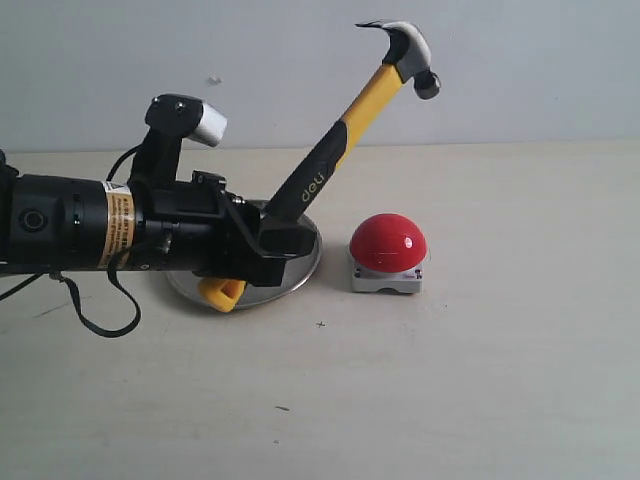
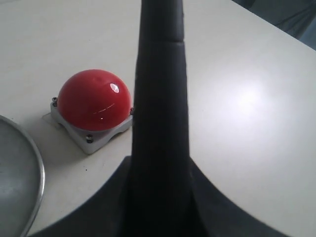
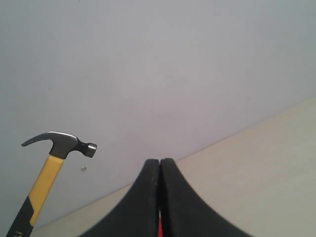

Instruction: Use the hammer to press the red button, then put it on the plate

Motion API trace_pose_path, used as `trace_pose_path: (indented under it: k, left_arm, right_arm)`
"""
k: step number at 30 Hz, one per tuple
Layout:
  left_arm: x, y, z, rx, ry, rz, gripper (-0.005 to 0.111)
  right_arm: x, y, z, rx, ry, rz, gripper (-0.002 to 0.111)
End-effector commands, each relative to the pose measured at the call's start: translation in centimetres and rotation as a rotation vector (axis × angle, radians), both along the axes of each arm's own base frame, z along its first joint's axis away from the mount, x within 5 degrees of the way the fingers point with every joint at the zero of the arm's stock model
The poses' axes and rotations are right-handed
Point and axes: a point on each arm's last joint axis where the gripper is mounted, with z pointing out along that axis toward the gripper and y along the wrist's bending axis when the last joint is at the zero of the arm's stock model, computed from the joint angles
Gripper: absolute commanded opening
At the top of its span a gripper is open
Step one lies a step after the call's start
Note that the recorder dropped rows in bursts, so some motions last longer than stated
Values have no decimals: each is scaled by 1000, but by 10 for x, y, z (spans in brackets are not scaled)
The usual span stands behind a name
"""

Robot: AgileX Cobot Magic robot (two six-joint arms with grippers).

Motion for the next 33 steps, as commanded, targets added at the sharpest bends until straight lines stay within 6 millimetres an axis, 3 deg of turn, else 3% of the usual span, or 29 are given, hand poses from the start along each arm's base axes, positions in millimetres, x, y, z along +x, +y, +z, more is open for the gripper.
trace_pose_path:
  k: [1, 10, 12, 15, 17, 24, 33]
  left_arm:
    - [-4, -3, 13, -61, -30, -30, 0]
    - [-4, -4, 14, -72, -9, -22, 0]
    - [-4, -4, 14, -75, -7, -22, 0]
    - [-4, -4, 14, -72, -9, -22, 0]
    - [-4, -3, 13, -70, -10, -22, 0]
    - [-3, -3, 11, -51, -7, -13, 0]
    - [-8, 1, 9, 98, 68, -66, 0]
  right_arm:
    - [0, 0, -1, -2, 2, 2, 0]
    - [1, 0, -1, -2, 4, 2, 0]
    - [1, 2, -5, 99, 43, 22, 0]
    - [0, 9, -19, 431, 195, 78, 0]
    - [-2, 13, -25, 560, 273, 91, 0]
    - [-2, 13, -26, 565, 280, 89, 0]
    - [-2, 13, -26, 565, 280, 89, 0]
